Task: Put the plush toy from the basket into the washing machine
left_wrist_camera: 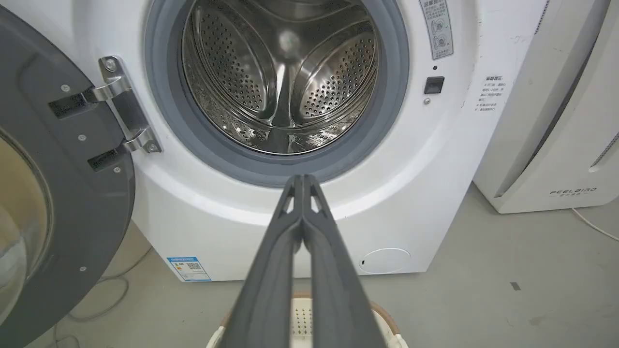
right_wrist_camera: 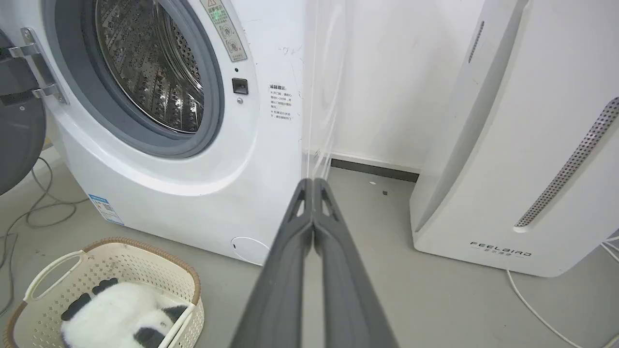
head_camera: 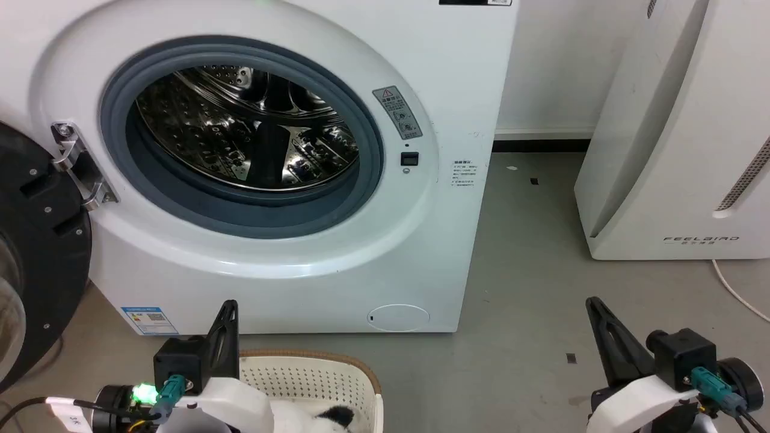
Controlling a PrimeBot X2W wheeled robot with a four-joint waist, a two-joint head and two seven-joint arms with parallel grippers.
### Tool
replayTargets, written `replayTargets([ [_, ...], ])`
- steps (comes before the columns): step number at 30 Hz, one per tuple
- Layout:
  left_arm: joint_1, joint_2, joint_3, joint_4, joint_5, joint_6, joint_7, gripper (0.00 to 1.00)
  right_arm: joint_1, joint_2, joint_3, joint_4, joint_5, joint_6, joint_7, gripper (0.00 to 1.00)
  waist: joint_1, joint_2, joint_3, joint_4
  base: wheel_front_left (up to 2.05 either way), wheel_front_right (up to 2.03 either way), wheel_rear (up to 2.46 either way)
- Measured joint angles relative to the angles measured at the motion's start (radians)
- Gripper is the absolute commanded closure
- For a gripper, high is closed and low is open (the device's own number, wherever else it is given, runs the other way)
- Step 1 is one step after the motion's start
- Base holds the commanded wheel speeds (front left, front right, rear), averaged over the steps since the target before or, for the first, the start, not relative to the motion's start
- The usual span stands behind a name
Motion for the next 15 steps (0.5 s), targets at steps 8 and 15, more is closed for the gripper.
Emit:
replayTargets([
  [8,0.0,0.0,0.0,0.0,0.0,0.0,0.0,1.0,0.0,0.0,0.0,0.0,0.0,0.0,0.0,1.0,0.0,0.0,0.0,0.0,0.0,0.0,0.0],
  [15,0.0,0.0,0.0,0.0,0.0,0.0,0.0,1.0,0.0,0.0,0.0,0.0,0.0,0.0,0.0,1.0,-0.0001,0.0,0.0,0.0,0.0,0.0,0.0],
])
